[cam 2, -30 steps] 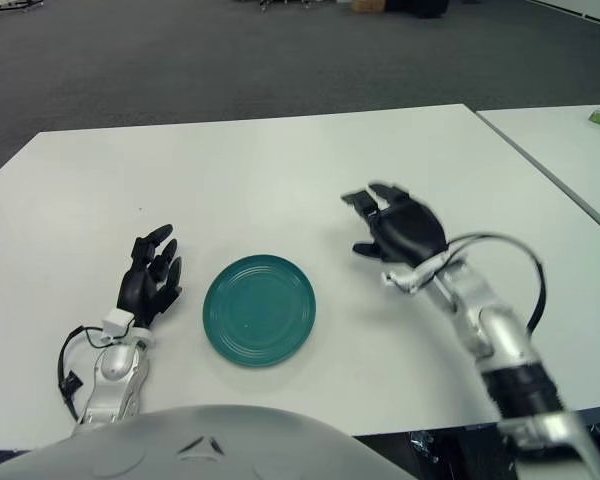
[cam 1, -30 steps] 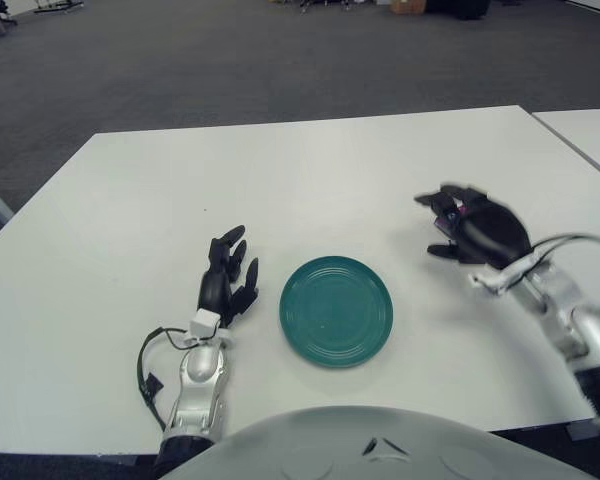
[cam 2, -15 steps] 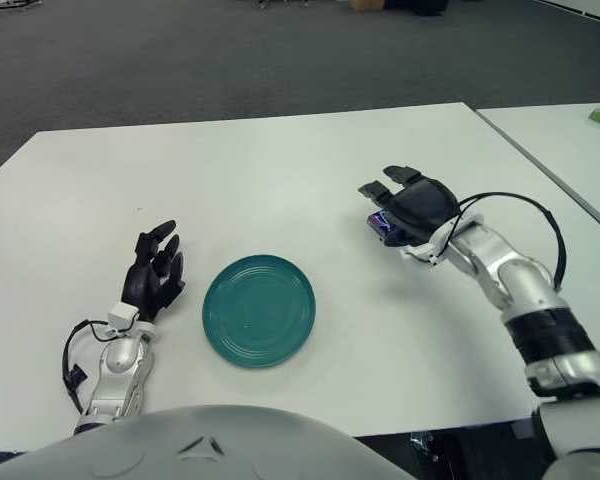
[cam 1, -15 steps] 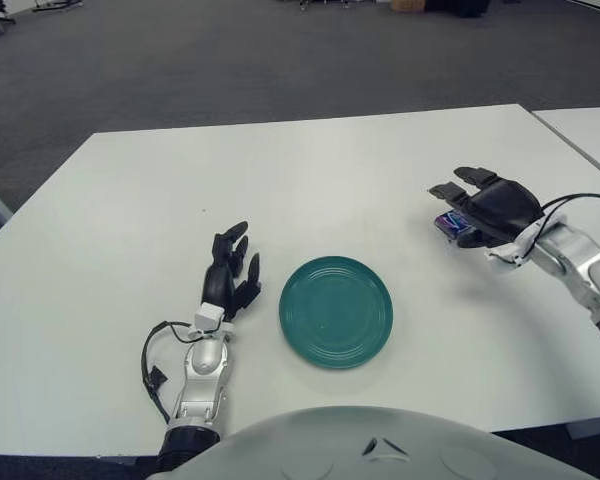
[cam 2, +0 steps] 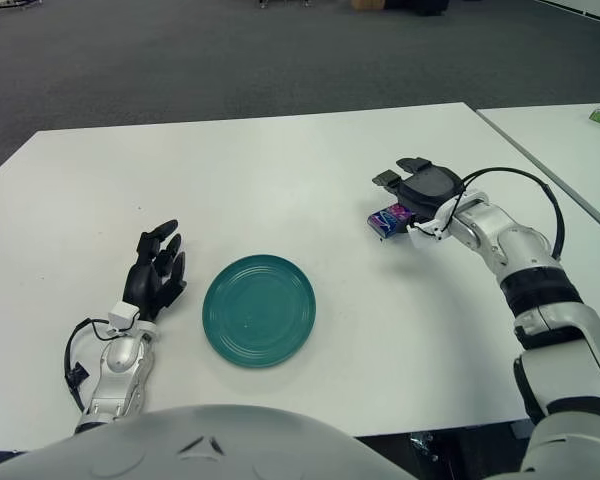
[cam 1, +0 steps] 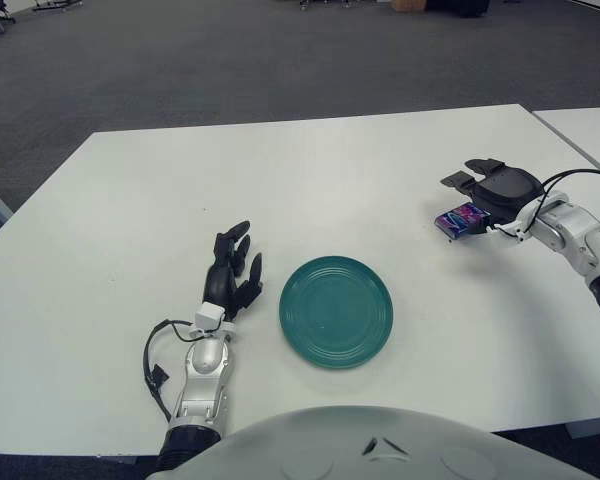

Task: Put the gum into the plate.

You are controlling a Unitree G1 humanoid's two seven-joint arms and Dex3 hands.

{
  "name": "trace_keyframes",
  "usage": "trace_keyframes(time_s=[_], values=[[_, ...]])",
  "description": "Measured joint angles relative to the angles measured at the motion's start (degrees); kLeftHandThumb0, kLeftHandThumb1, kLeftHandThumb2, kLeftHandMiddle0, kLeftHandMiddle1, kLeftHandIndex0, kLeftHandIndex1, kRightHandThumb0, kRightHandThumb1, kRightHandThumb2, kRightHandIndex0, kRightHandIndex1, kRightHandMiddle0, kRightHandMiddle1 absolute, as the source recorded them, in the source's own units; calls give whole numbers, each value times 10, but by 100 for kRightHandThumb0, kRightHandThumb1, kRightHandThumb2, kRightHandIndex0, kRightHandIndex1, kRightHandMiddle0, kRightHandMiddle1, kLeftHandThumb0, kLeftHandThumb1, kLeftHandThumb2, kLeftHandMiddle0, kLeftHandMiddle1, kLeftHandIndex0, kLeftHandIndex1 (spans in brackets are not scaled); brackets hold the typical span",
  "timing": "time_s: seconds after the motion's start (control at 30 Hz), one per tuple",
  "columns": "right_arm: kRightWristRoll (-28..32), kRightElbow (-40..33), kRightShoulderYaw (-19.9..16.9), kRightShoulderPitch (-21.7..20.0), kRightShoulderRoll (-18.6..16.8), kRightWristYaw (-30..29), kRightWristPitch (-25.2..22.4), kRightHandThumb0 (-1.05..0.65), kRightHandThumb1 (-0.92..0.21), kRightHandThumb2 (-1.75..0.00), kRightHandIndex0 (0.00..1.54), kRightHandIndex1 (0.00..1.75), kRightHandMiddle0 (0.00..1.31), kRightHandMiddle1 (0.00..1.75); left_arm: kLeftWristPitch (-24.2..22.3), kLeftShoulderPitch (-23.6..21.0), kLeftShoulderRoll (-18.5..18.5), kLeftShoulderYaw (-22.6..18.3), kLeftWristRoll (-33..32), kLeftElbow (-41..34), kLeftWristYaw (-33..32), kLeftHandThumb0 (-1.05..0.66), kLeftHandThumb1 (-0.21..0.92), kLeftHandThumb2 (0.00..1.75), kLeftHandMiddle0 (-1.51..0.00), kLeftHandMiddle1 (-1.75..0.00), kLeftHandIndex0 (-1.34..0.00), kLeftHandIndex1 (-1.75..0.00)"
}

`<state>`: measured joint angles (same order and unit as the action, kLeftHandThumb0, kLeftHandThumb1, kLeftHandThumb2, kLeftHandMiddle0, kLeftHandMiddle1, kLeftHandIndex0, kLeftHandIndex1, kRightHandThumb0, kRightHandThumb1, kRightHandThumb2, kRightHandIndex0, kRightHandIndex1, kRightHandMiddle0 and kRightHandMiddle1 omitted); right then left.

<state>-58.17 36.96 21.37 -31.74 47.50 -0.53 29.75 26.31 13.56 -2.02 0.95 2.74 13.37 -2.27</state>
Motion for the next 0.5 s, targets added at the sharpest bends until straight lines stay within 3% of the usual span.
trace_keyframes(time_s=[0.3,0.5], values=[[27,51,25,-29,-9,30,16,-78,-92,-29,11,0,0,44,1,0,4,-2,-2,1,7,-83,92,55,-35,0,0,-80],[23,115,54,-55,-30,15,11,-76,-92,-28,15,2,0,44,6,0,6,-5,-7,3,9,-84,92,57,-36,-1,0,-79]])
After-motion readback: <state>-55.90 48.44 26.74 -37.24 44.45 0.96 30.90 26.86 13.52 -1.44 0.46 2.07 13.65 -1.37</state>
